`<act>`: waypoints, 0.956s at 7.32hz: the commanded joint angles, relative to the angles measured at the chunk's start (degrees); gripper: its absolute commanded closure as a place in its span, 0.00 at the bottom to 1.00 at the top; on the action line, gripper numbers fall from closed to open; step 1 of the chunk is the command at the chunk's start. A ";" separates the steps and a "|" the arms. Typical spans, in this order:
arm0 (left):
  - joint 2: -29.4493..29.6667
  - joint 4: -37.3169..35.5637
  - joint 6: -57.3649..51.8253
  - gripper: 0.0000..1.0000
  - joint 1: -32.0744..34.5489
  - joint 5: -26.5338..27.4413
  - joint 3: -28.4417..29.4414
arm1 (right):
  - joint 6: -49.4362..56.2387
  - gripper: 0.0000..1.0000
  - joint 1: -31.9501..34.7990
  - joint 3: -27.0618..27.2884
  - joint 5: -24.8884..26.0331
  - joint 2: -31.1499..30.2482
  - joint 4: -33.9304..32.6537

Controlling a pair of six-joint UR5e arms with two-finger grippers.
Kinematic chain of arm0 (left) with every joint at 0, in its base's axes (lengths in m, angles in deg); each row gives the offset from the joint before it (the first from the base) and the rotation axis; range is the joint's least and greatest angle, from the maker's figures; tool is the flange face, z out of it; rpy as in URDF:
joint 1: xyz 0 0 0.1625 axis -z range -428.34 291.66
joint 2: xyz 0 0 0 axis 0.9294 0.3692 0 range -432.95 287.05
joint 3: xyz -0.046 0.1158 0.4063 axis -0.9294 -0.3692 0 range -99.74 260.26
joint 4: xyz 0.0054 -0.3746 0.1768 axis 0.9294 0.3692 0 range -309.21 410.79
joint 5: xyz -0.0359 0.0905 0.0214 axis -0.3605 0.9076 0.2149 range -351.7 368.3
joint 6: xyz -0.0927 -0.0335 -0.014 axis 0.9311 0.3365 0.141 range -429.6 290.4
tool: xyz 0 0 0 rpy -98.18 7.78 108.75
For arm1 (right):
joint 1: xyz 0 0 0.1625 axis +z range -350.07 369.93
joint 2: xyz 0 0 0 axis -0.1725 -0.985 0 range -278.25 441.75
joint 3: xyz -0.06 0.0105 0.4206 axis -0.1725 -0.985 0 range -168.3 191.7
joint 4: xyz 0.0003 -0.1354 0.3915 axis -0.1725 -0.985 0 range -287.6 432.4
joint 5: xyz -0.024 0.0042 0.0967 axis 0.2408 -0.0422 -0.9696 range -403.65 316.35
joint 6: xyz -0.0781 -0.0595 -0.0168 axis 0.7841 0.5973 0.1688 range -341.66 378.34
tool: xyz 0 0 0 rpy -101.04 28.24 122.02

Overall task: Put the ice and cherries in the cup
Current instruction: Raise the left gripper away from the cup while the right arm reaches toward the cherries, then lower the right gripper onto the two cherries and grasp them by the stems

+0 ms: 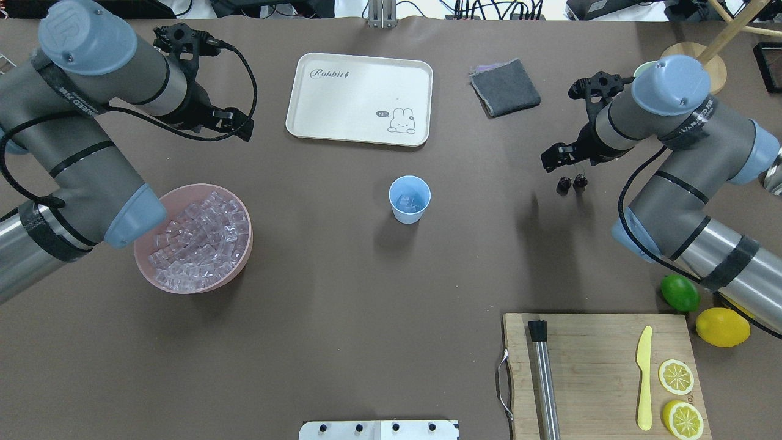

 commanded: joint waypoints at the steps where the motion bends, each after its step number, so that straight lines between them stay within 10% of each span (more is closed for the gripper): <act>1: 0.44 0.04 0.12 0.02 -0.36 0.03 -0.14 | 0.19 0.02 -0.66 -0.18 1.51 -1.62 0.96; 7: -0.17 -0.14 0.74 0.02 -0.63 -0.14 -1.98 | 0.19 0.08 -0.92 -4.49 0.72 -1.28 9.06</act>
